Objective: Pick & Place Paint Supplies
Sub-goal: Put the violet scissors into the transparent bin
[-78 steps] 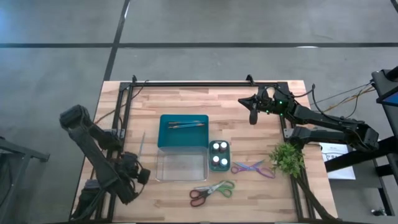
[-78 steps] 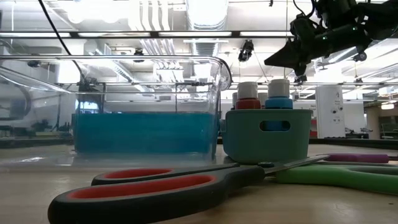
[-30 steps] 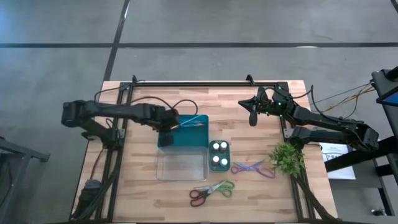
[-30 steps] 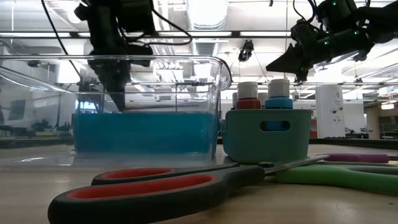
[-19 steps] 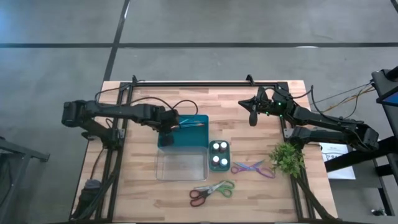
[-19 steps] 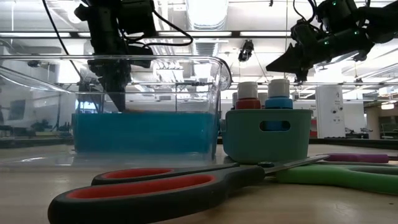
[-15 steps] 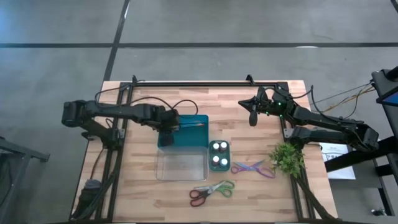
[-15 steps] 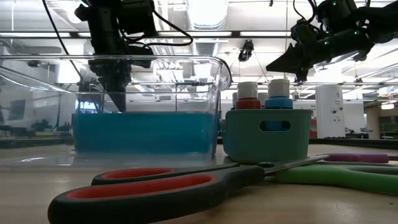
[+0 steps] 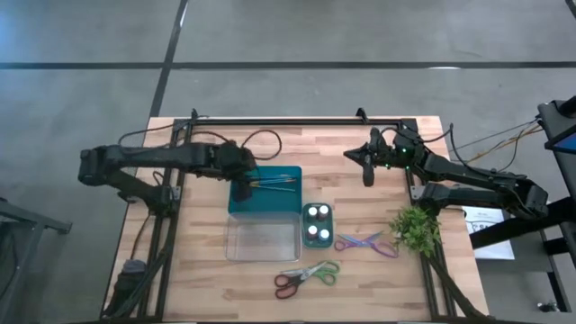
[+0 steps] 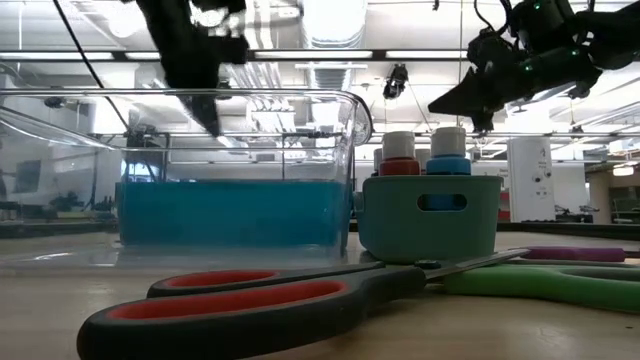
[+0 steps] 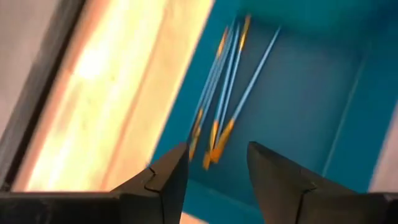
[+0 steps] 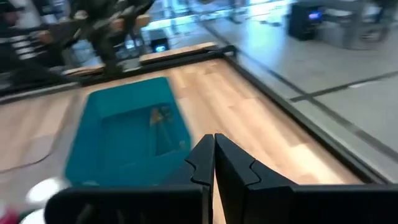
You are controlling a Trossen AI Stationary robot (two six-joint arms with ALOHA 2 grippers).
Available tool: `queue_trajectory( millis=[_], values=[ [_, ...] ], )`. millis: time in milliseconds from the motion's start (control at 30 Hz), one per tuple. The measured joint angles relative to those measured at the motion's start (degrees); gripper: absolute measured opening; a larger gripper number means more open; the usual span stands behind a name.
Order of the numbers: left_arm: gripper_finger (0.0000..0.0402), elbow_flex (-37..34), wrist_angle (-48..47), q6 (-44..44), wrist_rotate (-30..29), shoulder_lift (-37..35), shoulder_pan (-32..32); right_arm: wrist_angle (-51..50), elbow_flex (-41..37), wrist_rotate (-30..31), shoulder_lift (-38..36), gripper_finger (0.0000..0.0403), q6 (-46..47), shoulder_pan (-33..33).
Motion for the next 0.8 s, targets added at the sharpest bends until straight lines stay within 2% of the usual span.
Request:
queue_trajectory(
  millis=[200, 367, 467, 533, 600, 800],
  values=[
    [0.0173, 5.4, 3.7, 2.8, -0.8, -5.6, -1.4, -0.3, 0.0, -8.2, 0.0, 0.0009, -2.6, 0.3],
    [0.0173, 6.3, 15.8, 10.1, -0.8, -11.0, -5.5, -0.4, 1.1, -16.3, 0.0, 0.0009, -2.7, 2.2],
    [0.0173, 4.4, 23.7, 14.7, -1.0, -13.8, -9.6, -4.9, 3.2, -16.8, 0.0, 0.0009, -1.7, 4.8],
    [0.0173, 1.9, 29.0, 18.0, -2.5, -15.1, -13.4, -11.6, 5.9, -14.0, 0.1, 0.0009, -2.6, 7.2],
    [0.0173, -1.2, 34.3, 20.9, -6.5, -15.7, -17.2, -18.9, 9.3, -8.2, 0.6, 0.0009, -4.8, 10.6],
    [0.0173, -12.8, 51.1, 22.0, -25.2, -15.5, -26.4, -33.0, 19.6, 10.5, 2.0, 0.0009, -8.9, 23.6]
  ],
)
